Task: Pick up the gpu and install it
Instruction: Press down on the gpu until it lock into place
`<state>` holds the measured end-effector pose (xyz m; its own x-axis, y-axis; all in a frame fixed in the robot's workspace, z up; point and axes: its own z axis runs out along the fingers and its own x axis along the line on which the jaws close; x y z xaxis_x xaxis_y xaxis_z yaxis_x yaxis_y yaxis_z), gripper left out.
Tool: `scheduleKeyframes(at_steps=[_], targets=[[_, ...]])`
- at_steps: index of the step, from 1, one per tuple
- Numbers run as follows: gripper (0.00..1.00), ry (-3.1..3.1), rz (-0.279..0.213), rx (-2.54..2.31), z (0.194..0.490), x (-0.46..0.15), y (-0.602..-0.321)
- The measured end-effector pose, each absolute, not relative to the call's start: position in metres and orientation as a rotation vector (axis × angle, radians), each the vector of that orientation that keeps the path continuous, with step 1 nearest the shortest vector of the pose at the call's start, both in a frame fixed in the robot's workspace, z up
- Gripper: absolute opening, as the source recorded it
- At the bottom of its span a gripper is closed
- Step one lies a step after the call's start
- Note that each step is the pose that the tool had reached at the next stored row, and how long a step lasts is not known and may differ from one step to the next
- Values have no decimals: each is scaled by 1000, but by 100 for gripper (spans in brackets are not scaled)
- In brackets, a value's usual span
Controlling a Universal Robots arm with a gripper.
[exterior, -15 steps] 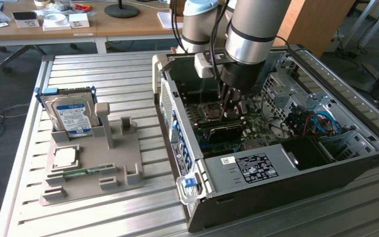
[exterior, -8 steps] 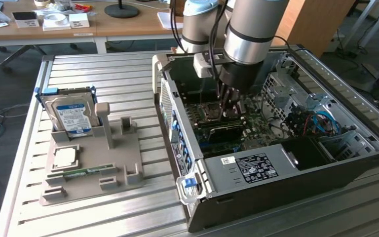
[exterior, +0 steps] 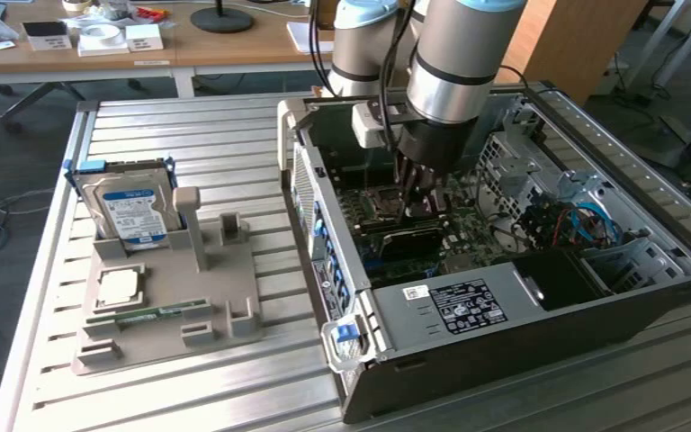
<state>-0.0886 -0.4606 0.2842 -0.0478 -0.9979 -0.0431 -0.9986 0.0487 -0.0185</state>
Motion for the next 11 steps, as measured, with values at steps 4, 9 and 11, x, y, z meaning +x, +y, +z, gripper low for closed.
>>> scheduleKeyframes(at_steps=[4, 9, 11], targets=[[11, 2242, 25, -2136, 281, -89, -461], [11, 2243, 25, -2137, 277, -89, -461], [11, 2242, 25, -2136, 277, -89, -460]])
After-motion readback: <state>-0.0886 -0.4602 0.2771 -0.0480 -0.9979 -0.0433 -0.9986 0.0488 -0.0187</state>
